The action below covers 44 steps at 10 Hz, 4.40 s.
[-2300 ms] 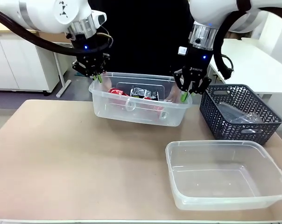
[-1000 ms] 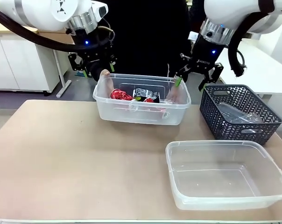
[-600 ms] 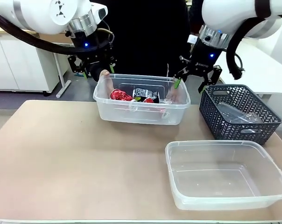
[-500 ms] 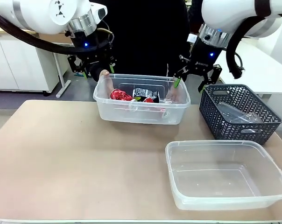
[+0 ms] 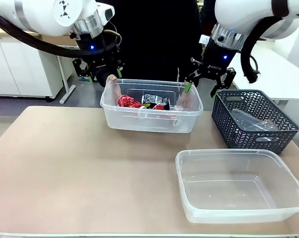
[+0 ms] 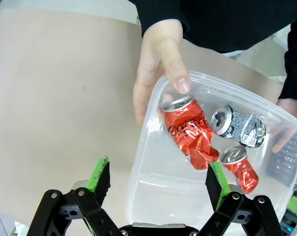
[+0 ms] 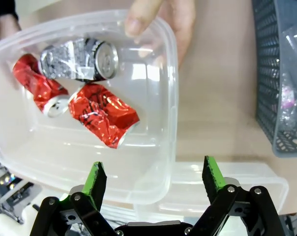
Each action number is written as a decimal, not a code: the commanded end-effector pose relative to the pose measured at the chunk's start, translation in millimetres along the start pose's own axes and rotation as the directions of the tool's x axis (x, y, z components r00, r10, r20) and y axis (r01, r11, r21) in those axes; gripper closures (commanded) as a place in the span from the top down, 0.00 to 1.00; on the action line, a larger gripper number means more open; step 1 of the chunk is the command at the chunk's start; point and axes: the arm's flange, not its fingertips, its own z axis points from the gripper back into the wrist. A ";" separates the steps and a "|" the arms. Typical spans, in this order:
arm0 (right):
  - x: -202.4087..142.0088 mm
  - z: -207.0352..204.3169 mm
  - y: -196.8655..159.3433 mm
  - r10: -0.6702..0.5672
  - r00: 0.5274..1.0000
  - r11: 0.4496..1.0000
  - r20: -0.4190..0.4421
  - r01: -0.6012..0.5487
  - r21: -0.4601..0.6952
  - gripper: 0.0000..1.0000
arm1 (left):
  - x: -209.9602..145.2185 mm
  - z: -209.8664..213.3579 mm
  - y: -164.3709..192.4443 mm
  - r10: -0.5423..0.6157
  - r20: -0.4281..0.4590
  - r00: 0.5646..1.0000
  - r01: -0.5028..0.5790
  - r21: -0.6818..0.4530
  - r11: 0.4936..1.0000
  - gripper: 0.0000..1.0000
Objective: Sort the waste into each basket.
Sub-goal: Pick up the Organizing box on the right side of the table and lift it.
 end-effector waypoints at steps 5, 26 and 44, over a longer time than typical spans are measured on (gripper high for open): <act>-156.6 70.3 -154.4 0.053 0.993 0.993 0.104 -0.042 -0.108 1.00 | -103.1 18.7 -135.0 -0.074 -0.184 0.980 0.053 -0.114 0.992 1.00; -147.0 -15.3 -212.7 0.165 0.947 0.934 -0.275 -0.240 -0.264 1.00 | -278.1 -98.1 -187.3 -0.188 -0.310 0.932 0.208 0.033 0.978 1.00; -183.9 -113.8 -250.7 0.102 0.878 0.963 -0.468 -0.206 -0.177 0.00 | -291.7 -129.7 -181.6 -0.356 -0.394 0.847 0.405 0.043 0.913 0.00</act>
